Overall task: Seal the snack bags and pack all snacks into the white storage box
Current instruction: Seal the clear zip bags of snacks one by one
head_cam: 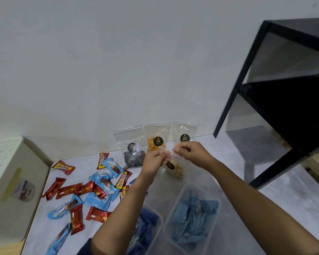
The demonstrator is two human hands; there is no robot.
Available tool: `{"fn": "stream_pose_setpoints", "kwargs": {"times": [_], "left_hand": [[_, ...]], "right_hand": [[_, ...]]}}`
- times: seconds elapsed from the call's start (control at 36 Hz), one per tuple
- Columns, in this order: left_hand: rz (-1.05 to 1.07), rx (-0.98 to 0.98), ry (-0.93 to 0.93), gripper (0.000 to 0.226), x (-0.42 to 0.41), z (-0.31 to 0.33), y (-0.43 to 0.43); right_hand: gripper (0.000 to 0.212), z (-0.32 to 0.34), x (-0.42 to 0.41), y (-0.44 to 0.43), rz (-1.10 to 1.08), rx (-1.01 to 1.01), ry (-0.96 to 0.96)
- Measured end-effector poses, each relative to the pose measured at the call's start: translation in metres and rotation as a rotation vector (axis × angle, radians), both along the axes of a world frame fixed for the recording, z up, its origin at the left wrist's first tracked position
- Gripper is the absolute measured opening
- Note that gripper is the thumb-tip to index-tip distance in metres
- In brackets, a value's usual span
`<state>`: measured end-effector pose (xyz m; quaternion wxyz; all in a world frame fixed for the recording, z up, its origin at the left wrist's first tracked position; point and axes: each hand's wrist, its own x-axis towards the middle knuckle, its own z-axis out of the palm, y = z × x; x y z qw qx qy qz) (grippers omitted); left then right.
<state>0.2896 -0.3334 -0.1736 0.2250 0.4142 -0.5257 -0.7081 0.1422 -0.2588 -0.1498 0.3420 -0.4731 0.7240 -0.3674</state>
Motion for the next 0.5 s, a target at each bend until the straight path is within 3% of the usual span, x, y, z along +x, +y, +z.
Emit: {"fn": "stream_pose_setpoints", "kwargs": {"times": [0.11, 0.19, 0.28, 0.39, 0.5], "left_hand": [[0.042, -0.04, 0.013, 0.016, -0.005, -0.003, 0.003], [0.068, -0.152, 0.04, 0.009, -0.008, -0.01, 0.008], [0.087, -0.284, -0.013, 0.029, -0.01, -0.019, 0.015], [0.097, -0.627, -0.237, 0.067, -0.016, -0.034, 0.019], [0.048, -0.685, -0.315, 0.088, -0.028, -0.049, 0.018]], "right_hand": [[0.018, -0.006, -0.008, 0.013, 0.011, -0.021, -0.115], [0.029, -0.018, -0.014, 0.019, 0.065, -0.063, 0.045], [0.027, -0.029, -0.02, 0.019, 0.045, -0.171, 0.162], [0.026, -0.036, -0.028, 0.015, 0.004, -0.188, 0.147], [0.022, -0.038, -0.044, 0.011, 0.023, -0.179, 0.075]]}}
